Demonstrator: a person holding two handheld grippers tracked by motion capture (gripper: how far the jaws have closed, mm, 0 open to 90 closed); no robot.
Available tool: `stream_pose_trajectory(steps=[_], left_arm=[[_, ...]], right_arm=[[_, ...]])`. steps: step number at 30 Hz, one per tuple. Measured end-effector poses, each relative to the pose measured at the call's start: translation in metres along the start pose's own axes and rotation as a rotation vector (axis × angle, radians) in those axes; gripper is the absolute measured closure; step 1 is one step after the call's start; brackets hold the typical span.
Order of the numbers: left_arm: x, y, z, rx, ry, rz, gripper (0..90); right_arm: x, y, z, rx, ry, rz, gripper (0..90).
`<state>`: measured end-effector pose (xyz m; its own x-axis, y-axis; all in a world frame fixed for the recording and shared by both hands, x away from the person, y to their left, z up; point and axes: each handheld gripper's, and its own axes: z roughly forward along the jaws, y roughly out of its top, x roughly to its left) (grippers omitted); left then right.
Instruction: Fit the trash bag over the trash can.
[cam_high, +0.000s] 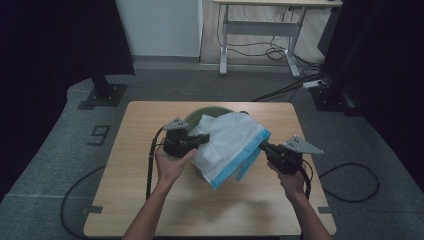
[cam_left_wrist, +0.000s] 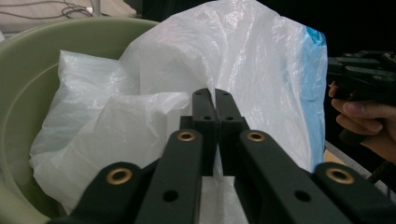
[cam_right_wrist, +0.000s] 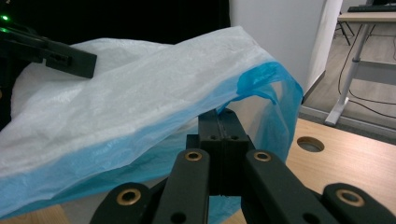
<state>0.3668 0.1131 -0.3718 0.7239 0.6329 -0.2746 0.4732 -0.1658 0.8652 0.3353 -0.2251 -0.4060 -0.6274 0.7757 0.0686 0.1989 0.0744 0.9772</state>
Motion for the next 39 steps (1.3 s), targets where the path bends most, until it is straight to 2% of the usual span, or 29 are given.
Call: stream_pose_trajectory(steps=[2, 8, 11, 13, 16, 19, 24, 31, 34, 36, 39], left_arm=[[-0.002, 0.0, -0.003, -0.012, 0.004, 0.008, 80.9], [-0.011, 0.002, -0.015, -0.057, 0.047, 0.051, 52.4], [-0.017, 0.004, -0.021, -0.072, 0.064, 0.072, 47.7], [-0.024, 0.004, -0.023, -0.073, 0.046, 0.088, 46.4], [-0.035, 0.006, -0.018, -0.049, 0.037, 0.123, 43.9], [-0.045, 0.006, -0.008, -0.017, 0.028, 0.139, 40.0], [-0.051, 0.004, 0.007, 0.043, 0.014, 0.141, 32.9], [-0.053, -0.001, 0.028, 0.102, 0.042, 0.147, 32.0], [-0.054, -0.003, 0.034, 0.124, 0.058, 0.154, 35.4], [-0.056, -0.005, 0.037, 0.13, 0.056, 0.16, 40.0], [-0.057, -0.005, 0.037, 0.126, 0.022, 0.161, 51.1]], right_arm=[[0.002, 0.002, 0.001, 0.005, -0.002, -0.009, 88.7], [0.007, 0.007, 0.004, 0.033, -0.02, -0.029, 88.8], [0.006, 0.008, 0.004, 0.042, -0.026, -0.026, 88.8], [0.006, 0.008, 0.004, 0.044, -0.028, -0.026, 88.8], [0.009, 0.009, 0.005, 0.043, -0.025, -0.029, 88.8], [0.012, 0.011, 0.006, 0.039, -0.015, -0.034, 88.8], [0.018, 0.013, 0.007, 0.032, 0.0, -0.046, 88.8], [0.019, 0.013, 0.005, 0.025, 0.005, -0.045, 88.8], [0.019, 0.012, 0.004, 0.026, 0.008, -0.046, 88.8], [0.019, 0.011, 0.004, 0.026, 0.009, -0.045, 88.8], [0.019, 0.011, 0.003, 0.026, 0.012, -0.047, 88.8]])
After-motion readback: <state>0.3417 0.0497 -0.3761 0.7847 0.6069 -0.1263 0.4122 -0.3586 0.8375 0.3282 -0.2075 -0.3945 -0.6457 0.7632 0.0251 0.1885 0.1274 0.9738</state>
